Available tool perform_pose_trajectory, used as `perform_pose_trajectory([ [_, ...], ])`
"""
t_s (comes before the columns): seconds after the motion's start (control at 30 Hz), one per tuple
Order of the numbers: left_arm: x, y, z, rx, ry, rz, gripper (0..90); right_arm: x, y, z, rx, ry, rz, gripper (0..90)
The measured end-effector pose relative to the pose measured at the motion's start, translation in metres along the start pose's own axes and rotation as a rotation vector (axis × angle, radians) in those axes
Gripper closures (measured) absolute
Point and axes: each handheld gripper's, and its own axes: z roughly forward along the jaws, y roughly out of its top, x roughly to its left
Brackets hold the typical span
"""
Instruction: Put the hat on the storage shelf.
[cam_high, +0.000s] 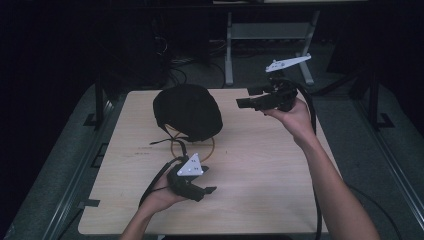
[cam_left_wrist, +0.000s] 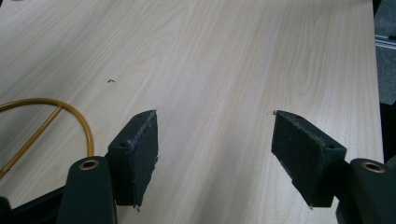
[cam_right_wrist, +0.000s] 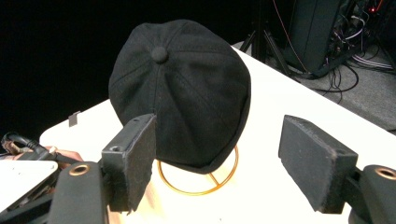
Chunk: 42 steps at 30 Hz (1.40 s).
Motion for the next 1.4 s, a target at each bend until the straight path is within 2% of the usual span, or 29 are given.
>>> perform_pose_trajectory([
  [0.6, 0.000, 0.000, 0.000, 0.000, 0.004, -0.014, 30.2, -0.002, -0.026, -0.011, 0.013, 0.001, 0.023, 25.4],
  [0.8, 0.001, 0.000, -0.001, 0.011, 0.009, -0.005, 29.6, -0.008, -0.037, -0.015, 0.013, 0.003, 0.044, 24.9],
  [0.87, 0.001, -0.001, 0.000, 0.005, 0.010, -0.013, 29.6, -0.008, -0.039, -0.016, 0.013, 0.001, 0.046, 24.8],
  [1.4, 0.003, -0.002, -0.002, 0.008, 0.017, -0.019, 28.9, -0.017, -0.074, -0.035, 0.012, -0.022, 0.086, 24.3],
])
